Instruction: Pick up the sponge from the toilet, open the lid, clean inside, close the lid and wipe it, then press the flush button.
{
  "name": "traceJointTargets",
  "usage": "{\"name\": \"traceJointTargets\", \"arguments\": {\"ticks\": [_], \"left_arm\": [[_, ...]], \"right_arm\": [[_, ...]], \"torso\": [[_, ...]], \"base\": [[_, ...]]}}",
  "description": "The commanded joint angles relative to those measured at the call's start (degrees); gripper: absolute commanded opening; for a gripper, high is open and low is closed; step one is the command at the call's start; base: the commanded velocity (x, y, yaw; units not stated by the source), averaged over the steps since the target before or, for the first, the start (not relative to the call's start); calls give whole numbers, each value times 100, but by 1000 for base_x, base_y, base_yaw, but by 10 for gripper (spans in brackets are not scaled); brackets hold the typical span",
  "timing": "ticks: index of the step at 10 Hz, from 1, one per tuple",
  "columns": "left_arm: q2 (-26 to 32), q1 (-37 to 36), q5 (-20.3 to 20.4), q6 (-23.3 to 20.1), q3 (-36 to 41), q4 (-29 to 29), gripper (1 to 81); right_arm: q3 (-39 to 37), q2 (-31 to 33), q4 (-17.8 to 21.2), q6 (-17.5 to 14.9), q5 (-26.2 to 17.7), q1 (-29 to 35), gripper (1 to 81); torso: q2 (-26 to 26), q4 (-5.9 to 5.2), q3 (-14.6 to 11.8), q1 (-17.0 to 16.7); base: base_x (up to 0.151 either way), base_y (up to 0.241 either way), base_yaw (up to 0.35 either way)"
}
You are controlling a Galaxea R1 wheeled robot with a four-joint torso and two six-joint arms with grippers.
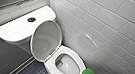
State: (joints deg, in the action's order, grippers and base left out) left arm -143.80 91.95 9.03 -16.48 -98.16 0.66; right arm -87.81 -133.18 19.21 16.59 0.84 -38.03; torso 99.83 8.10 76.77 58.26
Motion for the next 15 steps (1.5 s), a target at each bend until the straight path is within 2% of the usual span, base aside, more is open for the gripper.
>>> {"name": "traceJointTargets", "arguments": {"ticks": [1,3,5,6,8,10,12,15], "left_arm": [[17,205,-543,-39,218,119,811],[-18,205,-543,-31,192,198,811],[-9,179,-534,-31,191,198,811],[-9,179,-534,-31,183,198,811],[0,170,-525,-31,183,189,811],[-9,135,-534,-22,183,180,811],[0,125,-534,-22,183,189,811],[-26,126,-543,-13,95,163,811]], "right_arm": [[1188,957,-67,2,171,-95,10],[1768,1432,-181,2,294,1,10],[1733,1292,-199,2,206,536,10],[1551,1048,-156,2,94,844,10],[925,413,-137,46,-444,1451,10],[128,-331,-207,38,-786,1732,10],[-323,-888,-453,20,-963,1978,10],[-1648,-2020,-524,46,-1314,2304,10]], "torso": [[0,0,0,0],[0,0,0,0],[0,0,0,0],[0,0,0,0],[0,0,0,0],[0,0,0,0],[0,0,0,0],[0,0,0,0]], "base": [[0,0,0],[0,0,0],[0,0,0],[0,0,0],[0,0,0],[0,0,0],[0,0,0],[0,0,0]]}}
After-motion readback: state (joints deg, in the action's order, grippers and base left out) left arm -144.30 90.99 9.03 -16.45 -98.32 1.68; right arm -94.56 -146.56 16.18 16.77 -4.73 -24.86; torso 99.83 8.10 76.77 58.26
